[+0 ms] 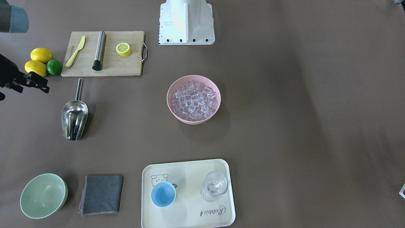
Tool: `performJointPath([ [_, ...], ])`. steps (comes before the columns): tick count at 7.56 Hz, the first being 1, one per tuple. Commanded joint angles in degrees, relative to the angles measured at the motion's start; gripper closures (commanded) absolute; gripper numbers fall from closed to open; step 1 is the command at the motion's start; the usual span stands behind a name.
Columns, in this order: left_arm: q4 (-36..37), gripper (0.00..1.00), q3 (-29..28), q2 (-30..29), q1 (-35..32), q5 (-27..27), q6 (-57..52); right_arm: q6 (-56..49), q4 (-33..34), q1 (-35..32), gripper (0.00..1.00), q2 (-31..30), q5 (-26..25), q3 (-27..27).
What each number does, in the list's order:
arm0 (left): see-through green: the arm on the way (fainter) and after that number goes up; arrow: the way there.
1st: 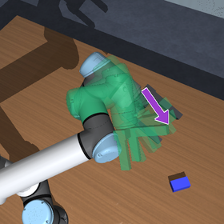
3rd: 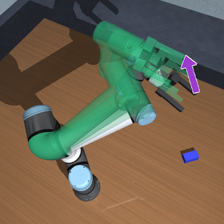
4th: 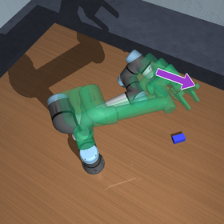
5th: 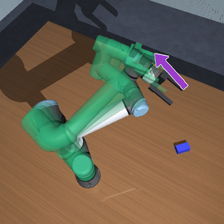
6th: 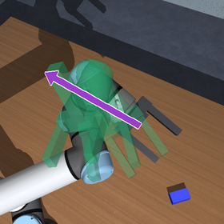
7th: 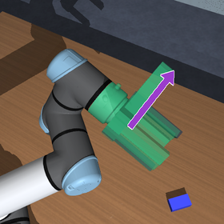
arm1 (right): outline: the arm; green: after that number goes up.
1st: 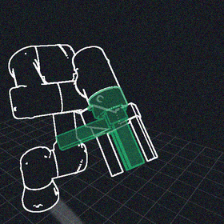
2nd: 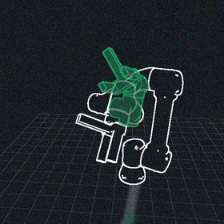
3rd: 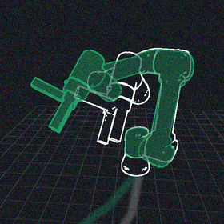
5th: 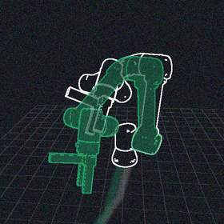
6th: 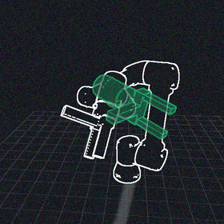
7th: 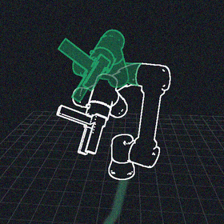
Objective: Put ice in cup with scoop
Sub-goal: 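Lower the right gripper onto the metal scoop handle and close it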
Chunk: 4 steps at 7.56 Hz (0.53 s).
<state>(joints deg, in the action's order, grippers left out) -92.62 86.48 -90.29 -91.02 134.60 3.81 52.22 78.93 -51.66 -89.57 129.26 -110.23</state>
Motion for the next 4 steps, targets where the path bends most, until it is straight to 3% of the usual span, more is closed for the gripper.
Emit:
performJointPath([
  [1, -0.02, 0.02, 2.01, -1.47, 1.27, -0.13, 0.84, 3.24, -2.03, 7.09, 0.00, 0.01, -4.88, 0.10],
  [4, -0.11, 0.03, 4.91, -3.30, 3.90, 0.13, 0.84, 3.23, -1.94, 7.89, 0.01, 0.62, -5.51, 1.59],
])
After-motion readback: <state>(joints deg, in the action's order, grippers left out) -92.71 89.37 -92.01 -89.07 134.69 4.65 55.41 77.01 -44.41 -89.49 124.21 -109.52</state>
